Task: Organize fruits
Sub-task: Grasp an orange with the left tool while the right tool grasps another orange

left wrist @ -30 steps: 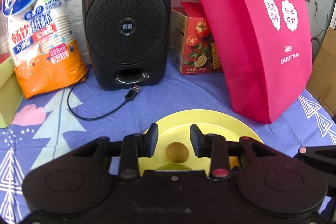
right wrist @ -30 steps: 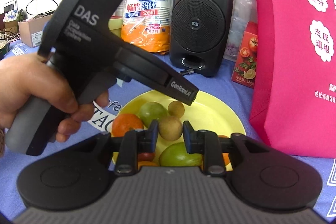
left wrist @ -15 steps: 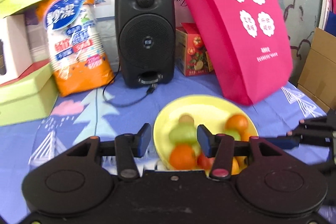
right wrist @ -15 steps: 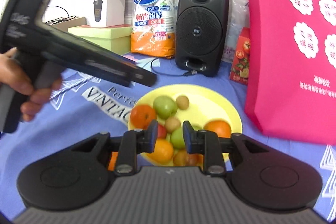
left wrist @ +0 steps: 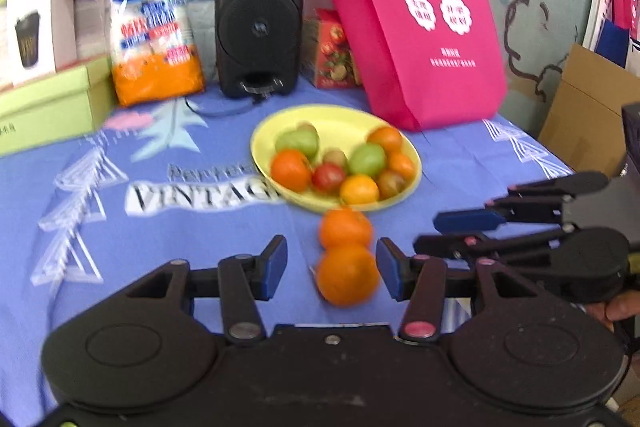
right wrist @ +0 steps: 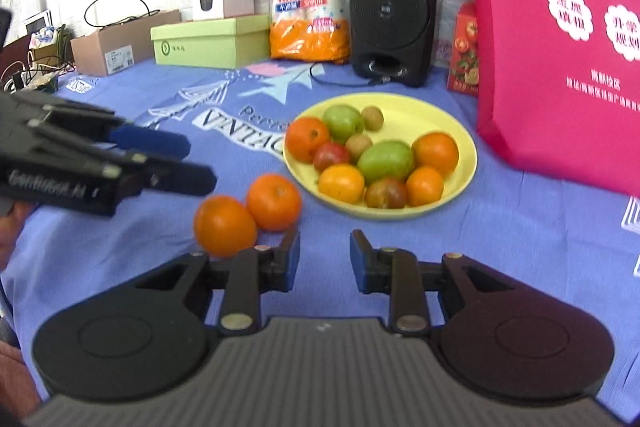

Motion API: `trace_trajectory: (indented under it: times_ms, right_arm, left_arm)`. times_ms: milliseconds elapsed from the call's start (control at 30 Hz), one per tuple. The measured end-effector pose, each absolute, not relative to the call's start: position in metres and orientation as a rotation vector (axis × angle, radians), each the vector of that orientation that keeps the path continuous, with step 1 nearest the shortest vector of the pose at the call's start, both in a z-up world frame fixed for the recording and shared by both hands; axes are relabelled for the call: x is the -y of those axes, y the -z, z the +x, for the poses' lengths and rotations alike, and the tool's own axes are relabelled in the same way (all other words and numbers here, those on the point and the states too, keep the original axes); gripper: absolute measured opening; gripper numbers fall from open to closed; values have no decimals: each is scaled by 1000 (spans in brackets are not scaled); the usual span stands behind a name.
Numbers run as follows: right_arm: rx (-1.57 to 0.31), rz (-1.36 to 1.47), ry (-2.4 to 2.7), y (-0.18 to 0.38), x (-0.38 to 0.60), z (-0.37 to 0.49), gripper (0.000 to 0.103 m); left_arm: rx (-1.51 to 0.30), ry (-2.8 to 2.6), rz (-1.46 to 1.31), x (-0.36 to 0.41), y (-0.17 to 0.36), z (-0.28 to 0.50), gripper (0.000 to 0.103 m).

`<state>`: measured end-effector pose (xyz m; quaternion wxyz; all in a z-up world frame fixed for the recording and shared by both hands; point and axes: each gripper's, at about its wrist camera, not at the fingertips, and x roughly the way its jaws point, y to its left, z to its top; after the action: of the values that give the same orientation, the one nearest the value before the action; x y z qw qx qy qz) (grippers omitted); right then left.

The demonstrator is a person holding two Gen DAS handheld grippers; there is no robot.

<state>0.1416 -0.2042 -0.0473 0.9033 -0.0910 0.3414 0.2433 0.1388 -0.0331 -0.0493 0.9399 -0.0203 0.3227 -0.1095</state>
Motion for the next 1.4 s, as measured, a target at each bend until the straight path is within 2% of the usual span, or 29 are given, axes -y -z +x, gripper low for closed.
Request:
trace_trajectory:
  times_ms: [100, 300, 433, 533, 1067, 1133, 1400]
  right_arm:
    - [-712, -183, -508, 50, 205, 137, 28]
    - [-720, -200, -520, 51, 203, 131, 36]
    - [-729, -204, -521, 52, 201, 132, 36]
    - [-726, -197, -530, 53, 199, 135, 36]
    - [-737, -173, -564, 61, 154, 164, 41]
    - [-739, -195, -545, 64, 147, 168, 46]
    - [-758, -232, -510, 77, 129, 182, 54]
  left_arm:
    - [-674, 229, -37, 41, 60, 136, 50]
    - [-701, 214, -48, 46, 77, 145, 50]
    - [-712, 210, -80, 41, 82, 151, 48]
    - [-701, 217, -83, 36, 81, 152, 42]
    - [-701, 71, -92, -12, 77, 154, 41]
    - [-700, 67, -91, -15, 77, 155, 41]
    - [-704, 72, -110, -16, 83, 156, 42]
